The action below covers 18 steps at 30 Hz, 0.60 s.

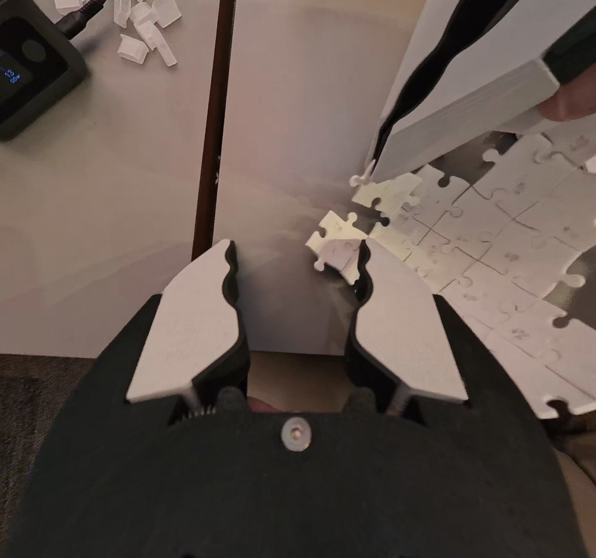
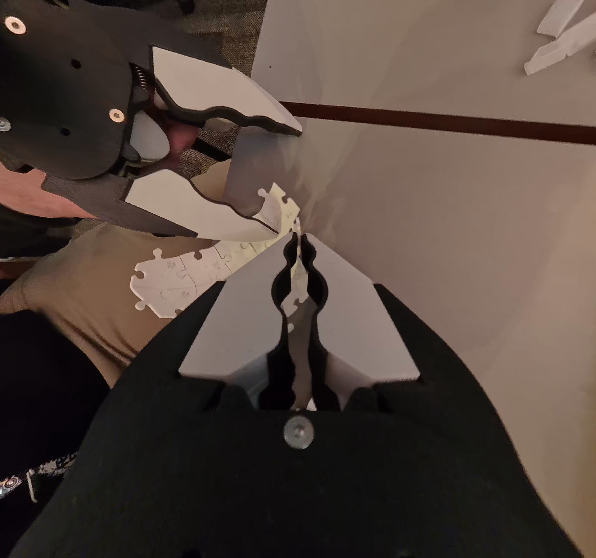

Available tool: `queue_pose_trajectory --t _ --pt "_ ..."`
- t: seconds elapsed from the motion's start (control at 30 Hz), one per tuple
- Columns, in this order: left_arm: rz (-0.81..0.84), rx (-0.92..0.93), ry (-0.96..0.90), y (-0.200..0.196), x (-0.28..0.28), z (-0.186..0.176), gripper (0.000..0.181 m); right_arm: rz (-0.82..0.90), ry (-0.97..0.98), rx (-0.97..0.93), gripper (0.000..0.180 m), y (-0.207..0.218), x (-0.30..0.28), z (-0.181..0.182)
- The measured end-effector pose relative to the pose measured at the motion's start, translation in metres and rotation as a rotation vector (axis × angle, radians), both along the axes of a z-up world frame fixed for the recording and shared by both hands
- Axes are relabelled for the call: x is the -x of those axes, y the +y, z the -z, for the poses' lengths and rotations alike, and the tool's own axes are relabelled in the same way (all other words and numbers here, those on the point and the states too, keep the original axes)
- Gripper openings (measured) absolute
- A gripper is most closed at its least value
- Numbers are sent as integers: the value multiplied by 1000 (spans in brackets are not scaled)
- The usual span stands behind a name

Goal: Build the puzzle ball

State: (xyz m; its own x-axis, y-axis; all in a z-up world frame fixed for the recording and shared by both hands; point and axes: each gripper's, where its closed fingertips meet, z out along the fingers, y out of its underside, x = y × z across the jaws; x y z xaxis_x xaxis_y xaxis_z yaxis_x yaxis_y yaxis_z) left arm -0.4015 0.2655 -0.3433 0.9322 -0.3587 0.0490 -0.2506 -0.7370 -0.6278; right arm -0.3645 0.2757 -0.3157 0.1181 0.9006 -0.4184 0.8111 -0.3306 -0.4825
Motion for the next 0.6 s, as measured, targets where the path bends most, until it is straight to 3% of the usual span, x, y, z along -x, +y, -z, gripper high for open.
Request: queue_pose_trajectory --t 0.6 --pt "7 -17 8 2 1 1 73 20 -47 124 0 2 13 9"
